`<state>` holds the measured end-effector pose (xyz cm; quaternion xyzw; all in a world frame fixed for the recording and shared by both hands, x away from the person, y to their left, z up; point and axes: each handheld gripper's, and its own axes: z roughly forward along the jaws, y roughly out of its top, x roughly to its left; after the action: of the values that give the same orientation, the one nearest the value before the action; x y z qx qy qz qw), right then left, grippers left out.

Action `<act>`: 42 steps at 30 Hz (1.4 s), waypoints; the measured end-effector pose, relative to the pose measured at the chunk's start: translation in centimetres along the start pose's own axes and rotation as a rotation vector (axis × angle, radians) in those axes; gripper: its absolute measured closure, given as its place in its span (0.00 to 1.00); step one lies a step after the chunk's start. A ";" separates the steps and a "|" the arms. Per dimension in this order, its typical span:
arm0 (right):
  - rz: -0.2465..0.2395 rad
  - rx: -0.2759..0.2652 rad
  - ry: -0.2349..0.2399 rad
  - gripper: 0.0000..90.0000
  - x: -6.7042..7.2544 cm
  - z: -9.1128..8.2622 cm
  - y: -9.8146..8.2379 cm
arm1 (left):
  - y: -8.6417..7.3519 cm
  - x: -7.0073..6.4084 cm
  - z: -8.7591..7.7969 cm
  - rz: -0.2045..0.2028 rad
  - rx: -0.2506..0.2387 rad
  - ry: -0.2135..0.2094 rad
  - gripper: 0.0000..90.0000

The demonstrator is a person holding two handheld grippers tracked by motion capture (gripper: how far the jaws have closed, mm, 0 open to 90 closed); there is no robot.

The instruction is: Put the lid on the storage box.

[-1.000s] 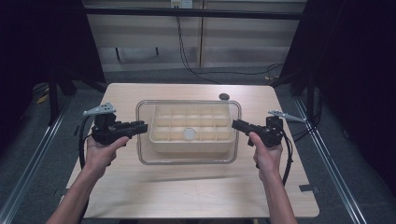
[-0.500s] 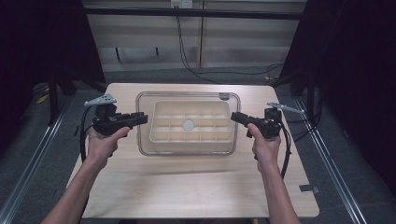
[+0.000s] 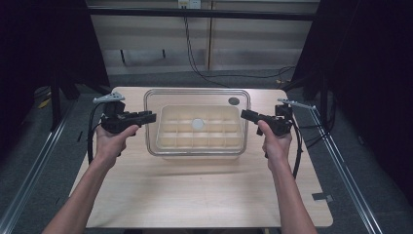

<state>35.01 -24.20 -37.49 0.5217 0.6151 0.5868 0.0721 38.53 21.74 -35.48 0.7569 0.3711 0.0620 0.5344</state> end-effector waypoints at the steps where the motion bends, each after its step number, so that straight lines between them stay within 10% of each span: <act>1: -0.001 0.000 -0.005 0.79 0.0 0.0 0.0 | 0.1 0.0 0.2 -0.001 0.001 0.002 0.78; 42: 0.018 0.070 -0.093 0.78 -2.5 3.0 1.7 | 1.1 2.6 4.0 -0.023 0.076 0.050 0.72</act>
<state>39.14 -24.44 -38.36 0.5562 0.6263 0.5408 0.0770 42.88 20.13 -37.00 0.7706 0.3952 0.0604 0.4964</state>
